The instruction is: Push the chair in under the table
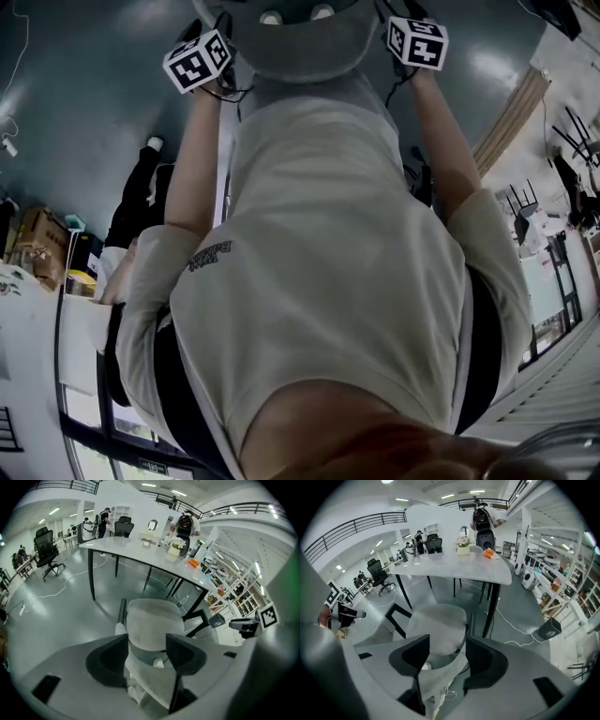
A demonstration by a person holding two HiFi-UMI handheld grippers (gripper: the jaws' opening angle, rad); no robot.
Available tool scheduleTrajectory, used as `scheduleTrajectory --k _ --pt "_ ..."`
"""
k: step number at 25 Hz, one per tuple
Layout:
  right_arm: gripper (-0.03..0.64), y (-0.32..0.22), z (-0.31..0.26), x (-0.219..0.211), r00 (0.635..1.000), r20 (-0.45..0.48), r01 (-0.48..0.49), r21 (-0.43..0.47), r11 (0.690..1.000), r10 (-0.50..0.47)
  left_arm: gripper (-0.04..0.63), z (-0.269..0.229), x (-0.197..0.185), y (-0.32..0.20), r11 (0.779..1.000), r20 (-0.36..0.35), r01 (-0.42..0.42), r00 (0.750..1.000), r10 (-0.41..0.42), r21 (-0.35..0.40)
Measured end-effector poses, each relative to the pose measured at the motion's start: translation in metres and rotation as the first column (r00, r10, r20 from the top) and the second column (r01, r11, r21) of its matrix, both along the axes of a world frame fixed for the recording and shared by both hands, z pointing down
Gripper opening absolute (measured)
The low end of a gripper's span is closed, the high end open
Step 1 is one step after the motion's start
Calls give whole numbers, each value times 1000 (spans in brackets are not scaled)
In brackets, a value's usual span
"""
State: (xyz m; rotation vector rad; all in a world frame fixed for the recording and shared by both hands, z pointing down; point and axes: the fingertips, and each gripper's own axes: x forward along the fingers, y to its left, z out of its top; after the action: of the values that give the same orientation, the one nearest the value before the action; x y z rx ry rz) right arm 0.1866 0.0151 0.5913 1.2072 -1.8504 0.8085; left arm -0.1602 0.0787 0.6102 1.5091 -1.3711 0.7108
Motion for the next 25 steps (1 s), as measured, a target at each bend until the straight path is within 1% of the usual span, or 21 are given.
scheduleTrajectory --k 3,5,9,14,17,21,25 --pt "261 9 32 8 998 5 -57 -73 996 57 233 27 -9 8 998 11 14 1000 -14 -62" --pt "270 16 53 12 996 19 -85 -129 988 88 238 44 -13 14 994 6 30 1000 -30 -106" --pt "304 37 87 16 988 48 -131 -250 959 148 244 68 -18 28 981 -24 78 996 -83 -175" --pt "316 53 115 28 980 27 -178 -309 934 195 250 98 -13 44 965 -26 87 995 -96 -246" --pt "321 56 133 31 970 44 -210 -350 913 240 252 118 -5 50 956 -39 87 994 -102 -281" --pt "322 65 148 19 961 72 -215 -403 890 265 256 131 -6 56 947 -58 92 992 -115 -307" --pt "325 62 164 7 961 77 -209 -420 883 264 258 145 -6 51 946 -74 54 994 -82 -320"
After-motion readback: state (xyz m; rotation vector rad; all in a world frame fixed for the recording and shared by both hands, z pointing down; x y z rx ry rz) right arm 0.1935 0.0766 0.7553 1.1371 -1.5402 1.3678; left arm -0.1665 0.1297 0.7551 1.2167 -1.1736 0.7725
